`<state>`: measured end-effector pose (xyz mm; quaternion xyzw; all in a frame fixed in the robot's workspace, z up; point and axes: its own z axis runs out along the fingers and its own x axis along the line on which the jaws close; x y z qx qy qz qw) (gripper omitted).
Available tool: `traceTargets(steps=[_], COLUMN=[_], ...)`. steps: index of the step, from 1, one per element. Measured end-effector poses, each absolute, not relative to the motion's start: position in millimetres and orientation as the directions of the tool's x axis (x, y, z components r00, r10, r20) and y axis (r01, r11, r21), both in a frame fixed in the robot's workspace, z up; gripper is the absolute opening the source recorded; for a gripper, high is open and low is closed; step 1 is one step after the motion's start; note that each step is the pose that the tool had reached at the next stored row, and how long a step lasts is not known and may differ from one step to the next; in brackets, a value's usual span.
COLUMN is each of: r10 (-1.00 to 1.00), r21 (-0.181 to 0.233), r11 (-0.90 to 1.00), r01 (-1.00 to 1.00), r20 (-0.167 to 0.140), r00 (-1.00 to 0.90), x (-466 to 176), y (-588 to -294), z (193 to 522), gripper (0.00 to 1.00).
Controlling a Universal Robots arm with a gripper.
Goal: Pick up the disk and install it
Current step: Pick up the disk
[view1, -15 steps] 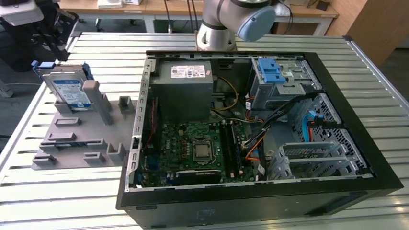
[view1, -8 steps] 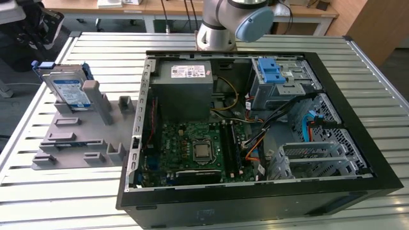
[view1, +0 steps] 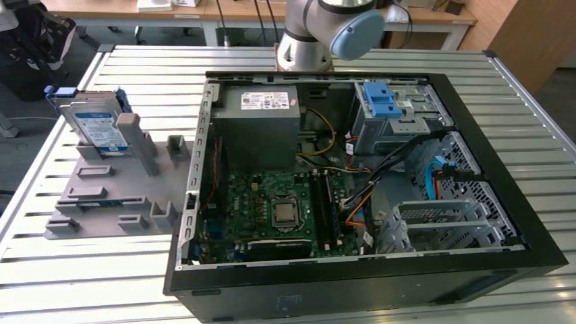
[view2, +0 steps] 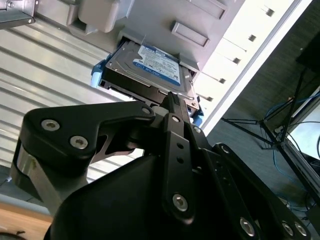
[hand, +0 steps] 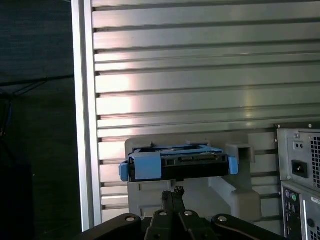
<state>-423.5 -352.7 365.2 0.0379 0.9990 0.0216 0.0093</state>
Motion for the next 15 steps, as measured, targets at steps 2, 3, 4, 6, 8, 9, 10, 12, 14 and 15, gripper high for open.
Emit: traceTargets(steps=[2, 3, 4, 6, 8, 9, 10, 12, 14, 15], r10=[0.076, 0.076, 0.076, 0.076, 0.076, 0.076, 0.076, 0.073, 0.063, 0.053], r21=[0.044, 0.044, 0.044, 0.044, 0.044, 0.044, 0.044, 0.044, 0.044, 0.044], r11=[0.996, 0.996, 0.996, 0.996, 0.996, 0.996, 0.996, 0.996, 0.997, 0.998], r01=[0.075, 0.075, 0.075, 0.075, 0.075, 0.075, 0.075, 0.073, 0.062, 0.052], r20=[-0.017, -0.017, -0.017, -0.017, -0.017, -0.017, -0.017, -0.017, -0.017, -0.017], r00=[-0.997, -0.997, -0.997, -0.997, -0.997, -0.997, -0.997, -0.997, -0.998, -0.998], x=[-424.1, -424.1, -424.2, -424.3, -424.4, -424.4, -424.4, -424.4, -424.5, -424.5], y=[-352.7, -352.7, -352.7, -352.7, -352.7, -352.7, -352.7, -352.7, -352.7, -352.7], z=[365.2, 365.2, 365.2, 365.2, 365.2, 365.2, 365.1, 365.2, 365.2, 365.2], gripper=[0.11, 0.11, 0.11, 0.11, 0.11, 0.11, 0.11, 0.11, 0.11, 0.11])
